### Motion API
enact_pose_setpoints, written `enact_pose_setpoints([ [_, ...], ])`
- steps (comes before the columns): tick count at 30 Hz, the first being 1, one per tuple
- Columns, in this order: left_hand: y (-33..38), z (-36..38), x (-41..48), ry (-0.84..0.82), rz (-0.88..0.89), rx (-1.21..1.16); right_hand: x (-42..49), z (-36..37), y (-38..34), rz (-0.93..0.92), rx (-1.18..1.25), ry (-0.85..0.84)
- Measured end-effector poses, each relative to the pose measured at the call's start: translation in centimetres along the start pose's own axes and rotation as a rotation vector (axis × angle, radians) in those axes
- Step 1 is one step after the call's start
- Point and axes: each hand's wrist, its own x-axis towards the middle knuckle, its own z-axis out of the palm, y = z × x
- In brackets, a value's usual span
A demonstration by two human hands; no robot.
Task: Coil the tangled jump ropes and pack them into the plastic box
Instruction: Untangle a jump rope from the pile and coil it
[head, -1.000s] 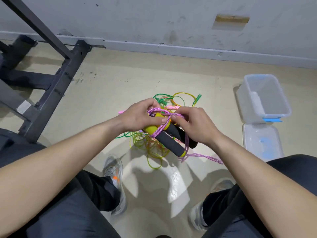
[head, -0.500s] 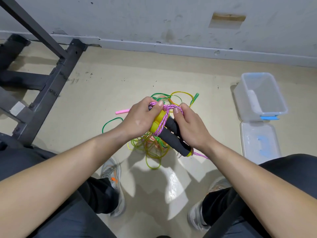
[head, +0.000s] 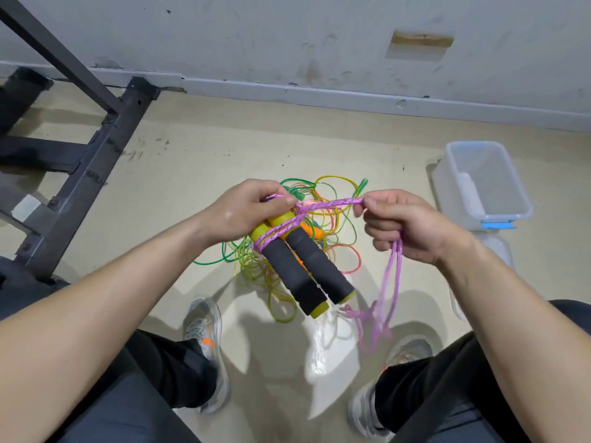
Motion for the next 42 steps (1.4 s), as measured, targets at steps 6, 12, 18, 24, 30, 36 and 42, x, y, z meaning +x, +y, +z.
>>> enact_pose_setpoints([
  [6, 2.1, 1.1, 0.2, 0.157, -0.005, -0.511, 0.5, 4.5, 2.9, -0.022, -0.140, 0.206],
  [12, -1.0, 1.9, 2.2, 0.639, -0.196, -0.483, 0.2, 9.7, 5.6, -0.116, -0.429, 0.238],
  [18, -0.9, 3.3, 1.7, 0.727, -0.118, 0.095, 0.0, 9.8, 2.9, -0.314, -1.224, 0.330],
  [24, -0.5, 5.1, 0.7, 0.359, 0.052, 0.128, -0.1, 4.2, -1.6, -0.376, -1.058, 0.190],
  [30, 2.8, 4.0, 0.5, 0.127, 0.083, -0.329, 0.2, 3.2, 0.2, -0.096, -0.027, -0.032],
  [36, 2.3, 3.7, 1.6, 0.428, -0.046, -0.542, 0.3, 7.6, 5.1, 0.062, 0.036, 0.190],
  [42, 1.1, 4.0, 1.5, 0.702, -0.072, 0.036, -0.7, 8.6, 3.9, -0.162, -1.202, 0.250],
])
